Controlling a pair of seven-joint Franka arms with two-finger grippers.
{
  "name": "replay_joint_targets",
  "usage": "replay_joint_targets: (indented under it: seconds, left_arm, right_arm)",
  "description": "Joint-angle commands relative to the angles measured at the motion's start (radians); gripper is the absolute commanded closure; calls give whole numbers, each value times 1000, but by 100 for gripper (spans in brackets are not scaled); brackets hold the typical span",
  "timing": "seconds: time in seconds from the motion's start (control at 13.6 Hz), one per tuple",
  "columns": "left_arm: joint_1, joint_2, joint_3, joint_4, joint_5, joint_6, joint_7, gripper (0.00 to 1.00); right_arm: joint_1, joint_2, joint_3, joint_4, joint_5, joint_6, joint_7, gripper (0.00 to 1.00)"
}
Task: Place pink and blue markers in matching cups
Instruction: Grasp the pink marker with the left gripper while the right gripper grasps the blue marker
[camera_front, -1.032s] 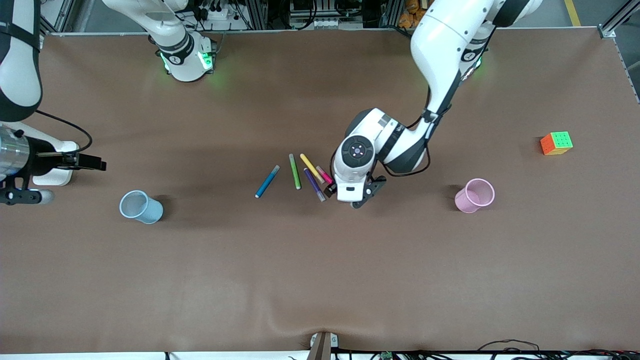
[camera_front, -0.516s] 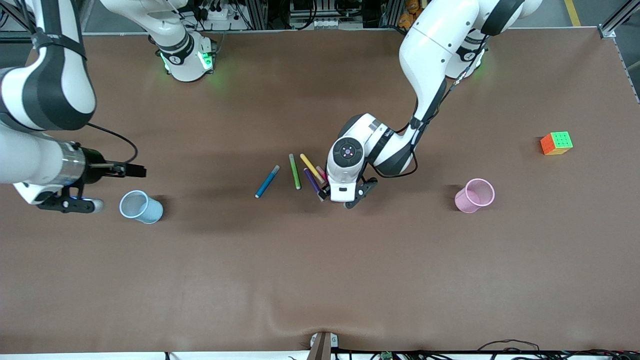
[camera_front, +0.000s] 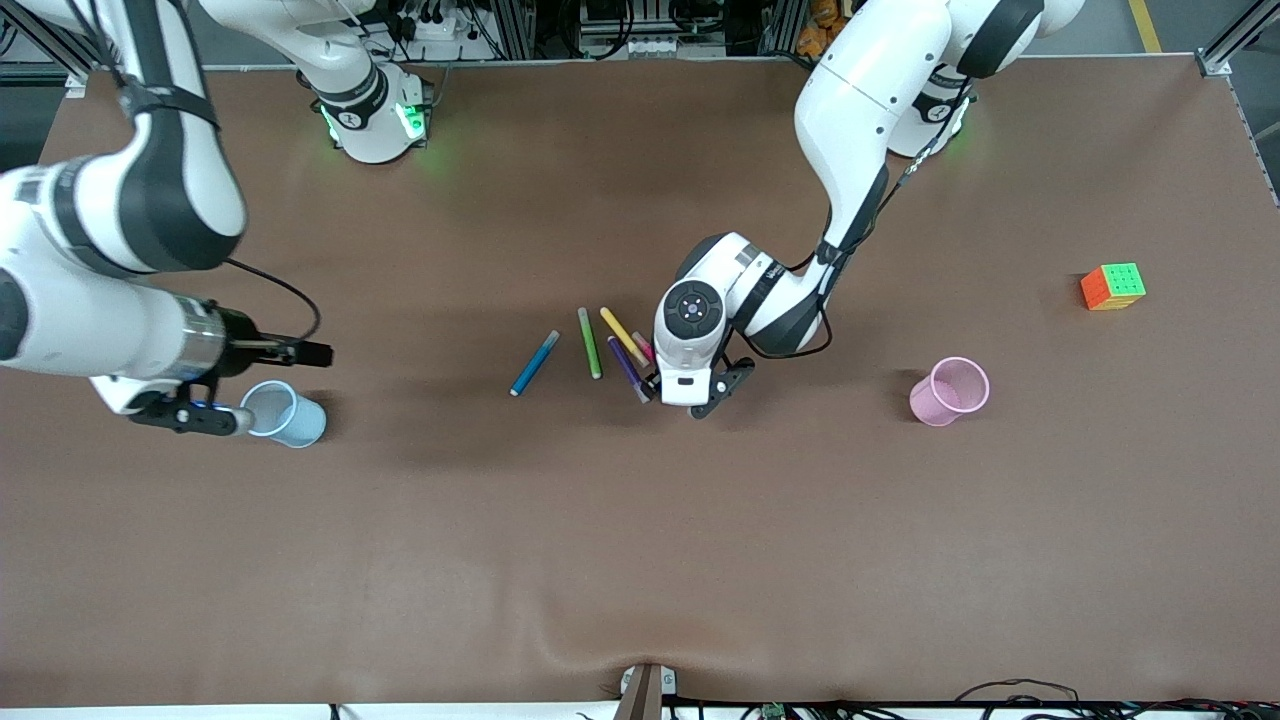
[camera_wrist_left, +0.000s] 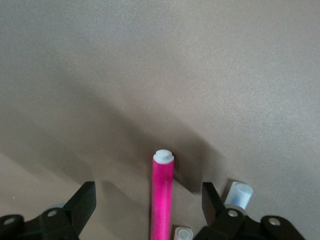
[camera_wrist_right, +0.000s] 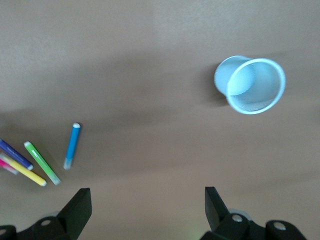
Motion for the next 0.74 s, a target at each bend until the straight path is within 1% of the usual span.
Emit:
replay_joint_targets:
  seconds: [0.0,0.07,0.22,0.52,0.66]
  left_arm:
    - [-12,13,11,20,19,4,-22,35]
    - [-12,13,11,20,19,4,-22,43]
    - [-12,14,11,20,19,4,-22,56]
    - [-12,14,13,20,19,4,-22,74]
    - [-12,16,13,20,19,4,-22,82]
  right_arm:
    - [63,-6,-3,-27,20,38,119,0]
    - [83,-1,-4,-39,24,46,156,0]
    - [121,-1,-5,-100,24,116,198,0]
    - [190,-1,-5,-172,26,219,305,0]
    - [207,0,-5,-198,26,256,315,0]
